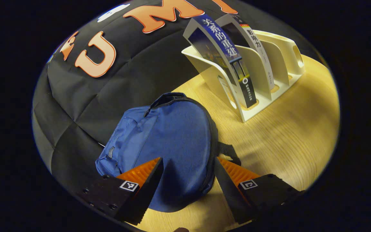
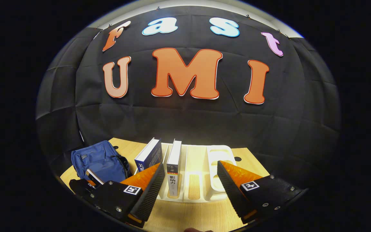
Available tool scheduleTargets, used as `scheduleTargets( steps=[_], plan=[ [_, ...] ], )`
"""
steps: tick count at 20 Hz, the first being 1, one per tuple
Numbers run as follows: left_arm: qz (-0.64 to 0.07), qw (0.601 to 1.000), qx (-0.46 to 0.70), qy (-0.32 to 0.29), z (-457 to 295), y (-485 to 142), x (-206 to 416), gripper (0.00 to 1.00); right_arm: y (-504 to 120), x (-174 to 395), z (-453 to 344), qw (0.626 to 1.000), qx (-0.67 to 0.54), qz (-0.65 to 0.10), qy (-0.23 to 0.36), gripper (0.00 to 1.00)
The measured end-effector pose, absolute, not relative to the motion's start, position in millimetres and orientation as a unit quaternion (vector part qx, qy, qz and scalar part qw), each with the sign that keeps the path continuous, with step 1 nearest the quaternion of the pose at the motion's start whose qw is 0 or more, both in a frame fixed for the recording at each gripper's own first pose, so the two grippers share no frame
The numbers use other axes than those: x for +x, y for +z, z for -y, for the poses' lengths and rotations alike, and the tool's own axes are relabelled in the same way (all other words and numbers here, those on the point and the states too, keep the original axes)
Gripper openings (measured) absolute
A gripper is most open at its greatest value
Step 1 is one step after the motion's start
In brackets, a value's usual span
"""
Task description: Open the schoolbag, grab two books from the bookshelf and put them into the schoolbag.
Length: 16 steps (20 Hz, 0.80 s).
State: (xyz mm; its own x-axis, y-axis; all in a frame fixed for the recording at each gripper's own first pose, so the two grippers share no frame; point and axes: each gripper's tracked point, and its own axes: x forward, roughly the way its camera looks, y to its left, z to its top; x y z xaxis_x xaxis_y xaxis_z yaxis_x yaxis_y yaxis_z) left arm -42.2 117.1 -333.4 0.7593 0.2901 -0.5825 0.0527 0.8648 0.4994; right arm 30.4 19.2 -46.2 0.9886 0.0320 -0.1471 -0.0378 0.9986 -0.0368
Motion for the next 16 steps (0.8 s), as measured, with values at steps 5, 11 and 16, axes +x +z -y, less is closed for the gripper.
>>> scheduleTargets(
  steps=[5, 11, 16],
  plan=[
    [-0.318, 0.9, 0.289, 0.074, -126, -312, -34, 0.95, -43, 37, -24, 0.997, -0.019, -0.071, 0.021, 0.97],
    [-0.336, 0.887, 0.31, 0.063, -133, -316, -29, 0.65, -42, 49, -41, 0.996, -0.022, -0.077, 0.038, 0.97],
    [-0.384, 0.878, 0.283, 0.039, -139, -326, -32, 0.11, -47, 65, -80, 0.991, -0.027, -0.104, 0.081, 0.97]
  ],
)
